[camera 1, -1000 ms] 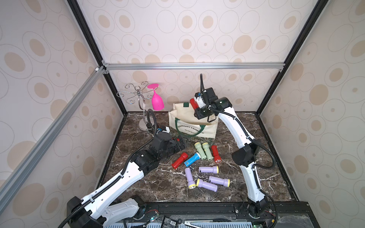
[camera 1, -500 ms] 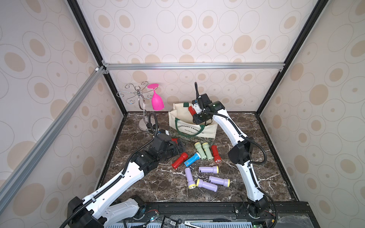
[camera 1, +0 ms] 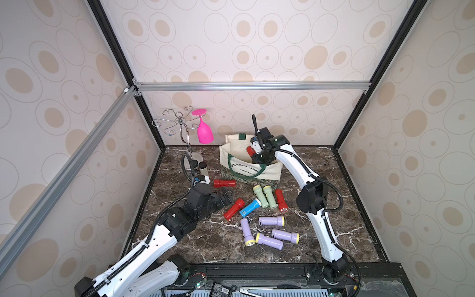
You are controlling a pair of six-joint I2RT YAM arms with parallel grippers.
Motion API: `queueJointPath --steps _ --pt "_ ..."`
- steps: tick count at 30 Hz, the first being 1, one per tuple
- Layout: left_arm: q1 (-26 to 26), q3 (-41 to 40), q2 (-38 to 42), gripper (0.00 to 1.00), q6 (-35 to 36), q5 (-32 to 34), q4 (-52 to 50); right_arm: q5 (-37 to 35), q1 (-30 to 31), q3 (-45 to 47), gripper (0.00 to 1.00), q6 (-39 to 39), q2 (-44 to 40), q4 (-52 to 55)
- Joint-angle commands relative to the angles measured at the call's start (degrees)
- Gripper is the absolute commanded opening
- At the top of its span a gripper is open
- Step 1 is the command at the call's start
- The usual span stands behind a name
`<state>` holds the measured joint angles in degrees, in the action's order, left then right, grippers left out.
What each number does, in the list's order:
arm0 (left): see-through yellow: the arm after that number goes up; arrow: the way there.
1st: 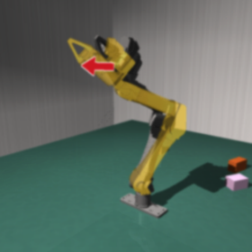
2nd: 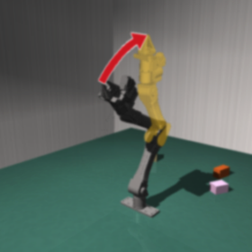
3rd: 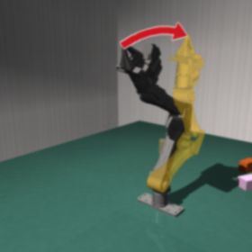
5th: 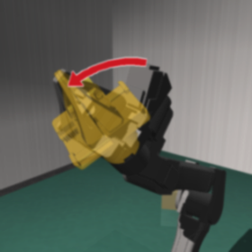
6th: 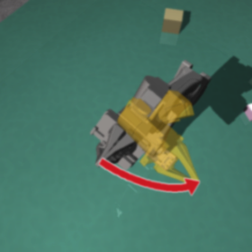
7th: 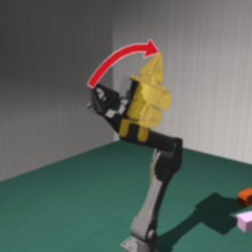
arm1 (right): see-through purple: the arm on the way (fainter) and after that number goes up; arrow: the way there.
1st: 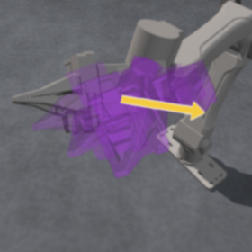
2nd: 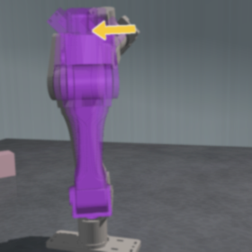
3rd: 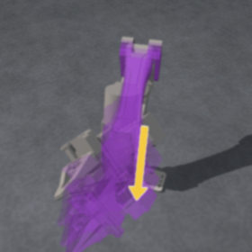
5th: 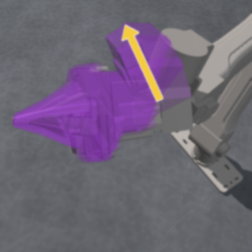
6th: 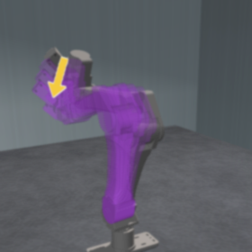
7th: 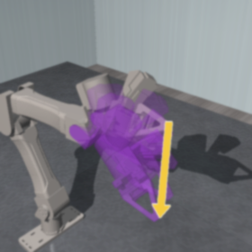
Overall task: Put the flashlights into the tote bags
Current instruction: Place the flashlight in the canvas bag, then pick up the flashlight from the center of the board.
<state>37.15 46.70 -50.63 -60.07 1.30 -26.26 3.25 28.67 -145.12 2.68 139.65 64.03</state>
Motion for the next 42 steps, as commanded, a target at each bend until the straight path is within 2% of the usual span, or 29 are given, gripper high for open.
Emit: queueJointPath --steps 1,3,9,15,19,26,32,36,42 --pt "-0.5 -1.8 2.1 1.0 -1.9 -0.1 -1.1 0.0 -0.2 -0.5 0.62 -0.2 -4.0 -0.2" --pt "-0.5 -2.4 3.2 1.0 -2.6 0.1 -0.6 -1.6 -0.1 -0.4 0.73 -1.1 -5.4 0.1" --pt "-0.4 -4.0 2.2 0.96 -1.8 -2.5 3.1 -2.3 0.0 -0.5 0.87 -2.3 -9.0 0.8" --pt "-2.4 -6.2 -2.8 0.92 1.0 -7.9 9.2 -3.0 1.5 0.2 0.91 -2.4 -13.9 1.5" --pt "-4.3 -6.9 -6.5 0.9 1.7 -11.9 15.1 -2.5 1.6 -2.3 0.93 1.4 -16.2 2.0" --pt "-9.4 -8.6 -12.6 0.88 -2.5 -15.9 21.4 0.5 2.1 -0.1 0.93 8.1 -20.7 0.7" --pt "-13.3 -5.1 -18.6 0.86 -3.5 -10.3 19.9 -0.6 3.7 9.2 0.94 7.3 -27.9 -1.0" --pt "-13.5 -1.9 -23.3 0.86 -5.8 -2.8 16.7 1.2 4.1 18.6 0.95 6.0 -34.4 -3.5" --pt "-13.9 3.8 -32.8 0.85 -9.3 -0.9 18.4 5.6 4.4 31.6 0.95 6.6 -42.3 -8.0"
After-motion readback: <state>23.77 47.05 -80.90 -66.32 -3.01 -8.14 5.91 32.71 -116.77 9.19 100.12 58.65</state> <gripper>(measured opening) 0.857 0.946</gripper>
